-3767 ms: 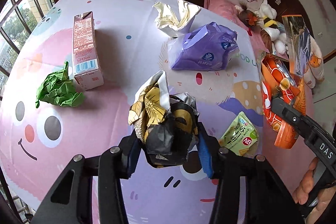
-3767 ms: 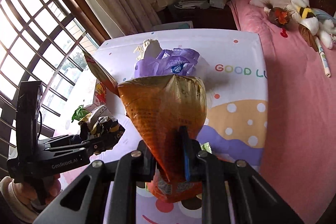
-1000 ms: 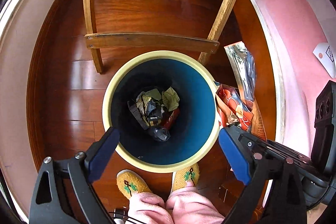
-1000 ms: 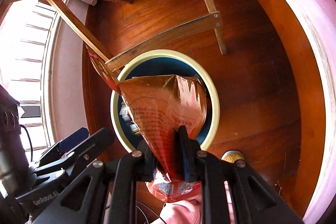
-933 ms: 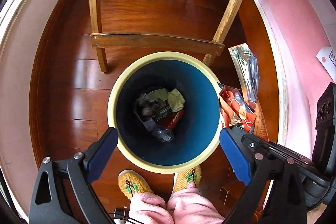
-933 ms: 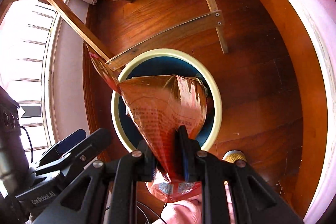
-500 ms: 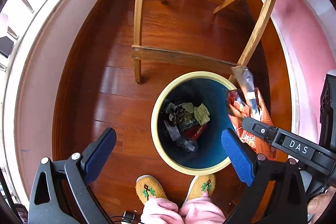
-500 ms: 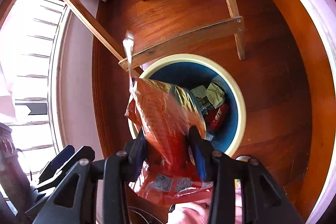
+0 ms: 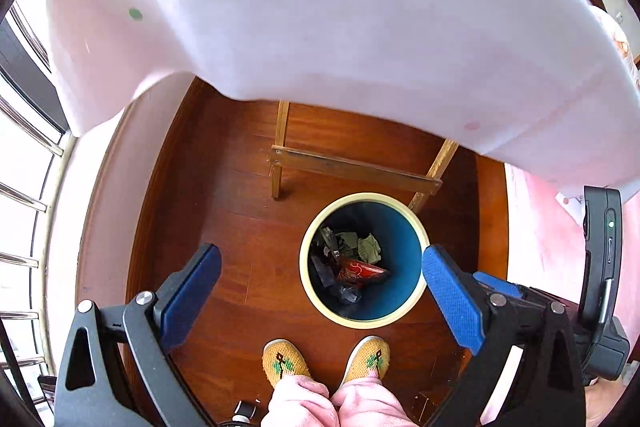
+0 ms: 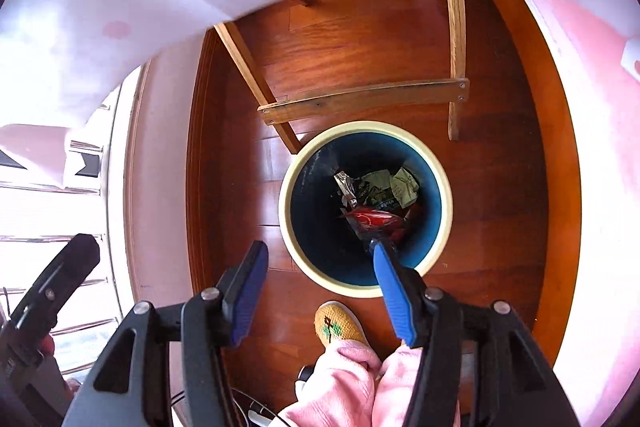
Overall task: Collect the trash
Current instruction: 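Raise both open tools back up toward the table, then grasp the green NB cracker packet with the left tool while the right tool grasps the beige box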
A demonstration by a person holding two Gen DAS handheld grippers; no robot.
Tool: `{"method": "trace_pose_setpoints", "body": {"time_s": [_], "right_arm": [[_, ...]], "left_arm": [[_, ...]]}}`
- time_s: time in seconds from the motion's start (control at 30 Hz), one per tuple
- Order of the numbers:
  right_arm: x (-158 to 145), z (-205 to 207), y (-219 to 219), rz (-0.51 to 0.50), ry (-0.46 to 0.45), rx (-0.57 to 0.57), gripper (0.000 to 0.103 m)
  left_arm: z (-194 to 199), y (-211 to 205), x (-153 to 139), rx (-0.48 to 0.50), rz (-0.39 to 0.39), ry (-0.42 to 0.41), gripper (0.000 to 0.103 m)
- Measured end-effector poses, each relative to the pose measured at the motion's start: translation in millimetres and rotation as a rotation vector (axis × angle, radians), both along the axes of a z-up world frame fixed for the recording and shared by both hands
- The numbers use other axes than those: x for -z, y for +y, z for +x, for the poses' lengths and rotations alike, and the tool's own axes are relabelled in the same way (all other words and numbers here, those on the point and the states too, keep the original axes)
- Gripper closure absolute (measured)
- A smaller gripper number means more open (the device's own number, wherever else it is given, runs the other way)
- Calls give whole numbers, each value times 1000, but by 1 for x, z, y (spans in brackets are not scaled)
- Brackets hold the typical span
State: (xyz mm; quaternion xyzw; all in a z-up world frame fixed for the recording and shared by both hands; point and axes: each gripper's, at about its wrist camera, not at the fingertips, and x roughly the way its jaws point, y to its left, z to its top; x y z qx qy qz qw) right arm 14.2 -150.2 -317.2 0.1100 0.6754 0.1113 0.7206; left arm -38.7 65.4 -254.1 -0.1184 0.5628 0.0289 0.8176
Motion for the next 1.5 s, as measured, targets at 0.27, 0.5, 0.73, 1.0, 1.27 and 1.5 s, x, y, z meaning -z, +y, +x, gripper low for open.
{"method": "trace_pose_setpoints", "body": {"time_s": [0.27, 0.5, 0.73, 1.0, 1.27, 1.5], "right_arm": [[-114, -26, 1, -14, -71, -71, 48], [-213, -33, -12, -37, -217, -70, 48], [-289, -25, -25, -80, -414, 33, 48], [-332, 10, -52, -117, -551, 109, 47], [-336, 80, -99, -129, -583, 140, 46], [-308, 169, -159, -91, -514, 153, 46]], "left_arm": [[-11, -6, -102, 88, 34, -56, 3], [-5, -6, -179, 193, 32, -107, 3], [19, -19, -249, 290, 47, -231, 4], [70, -34, -287, 301, 41, -271, 4], [134, -74, -285, 330, 14, -243, 4], [223, -143, -276, 358, 56, -215, 4]]}}
